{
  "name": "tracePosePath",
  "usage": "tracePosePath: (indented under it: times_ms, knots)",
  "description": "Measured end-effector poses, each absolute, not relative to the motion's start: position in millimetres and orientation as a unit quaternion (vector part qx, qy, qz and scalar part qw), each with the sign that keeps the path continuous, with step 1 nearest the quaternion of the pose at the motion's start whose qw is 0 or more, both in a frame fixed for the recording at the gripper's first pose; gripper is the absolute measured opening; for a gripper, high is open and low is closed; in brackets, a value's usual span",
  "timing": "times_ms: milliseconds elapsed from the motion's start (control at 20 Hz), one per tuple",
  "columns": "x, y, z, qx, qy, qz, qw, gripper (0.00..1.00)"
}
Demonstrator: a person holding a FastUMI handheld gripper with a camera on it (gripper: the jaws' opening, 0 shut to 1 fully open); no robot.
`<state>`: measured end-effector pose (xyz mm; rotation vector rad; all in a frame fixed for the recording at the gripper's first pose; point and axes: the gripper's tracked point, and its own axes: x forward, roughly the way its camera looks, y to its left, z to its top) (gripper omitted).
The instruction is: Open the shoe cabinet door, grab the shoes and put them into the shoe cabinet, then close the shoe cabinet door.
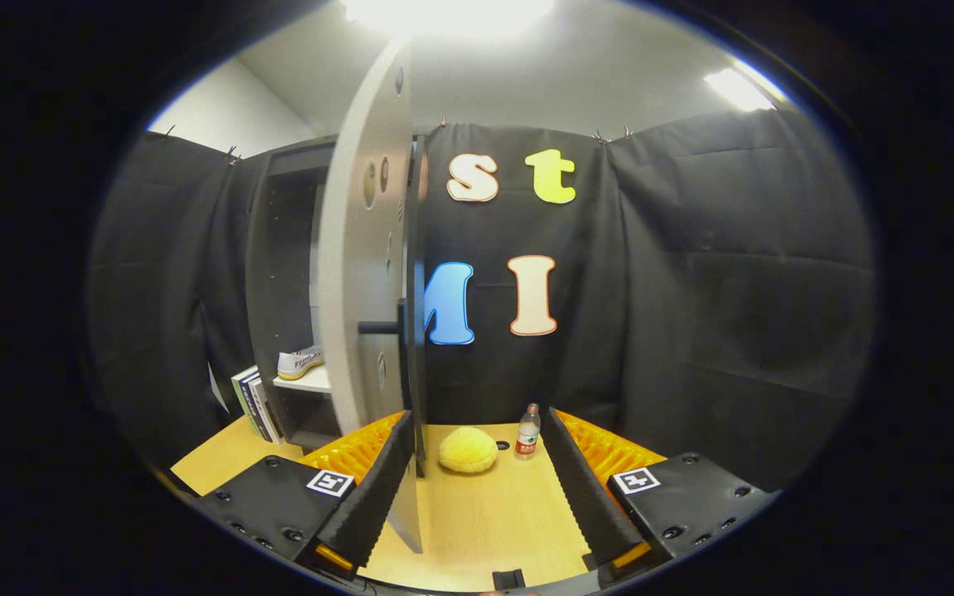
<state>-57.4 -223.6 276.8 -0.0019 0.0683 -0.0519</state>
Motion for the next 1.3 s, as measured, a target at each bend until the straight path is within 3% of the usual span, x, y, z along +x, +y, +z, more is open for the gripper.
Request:
tracePosePath:
  times_ms: [250,700,950,1300]
  knots:
    - [5,-226,273,-0.007,0.041,0.036,0.998,0.96]
    - [14,-202,251,-0.007,0.073,0.103,0.992,0.95]
    - [3,-163,248,0.005,0.076,0.088,0.993,0.95]
    - [-6,-111,247,0.027,0.083,0.011,0.996,0.95]
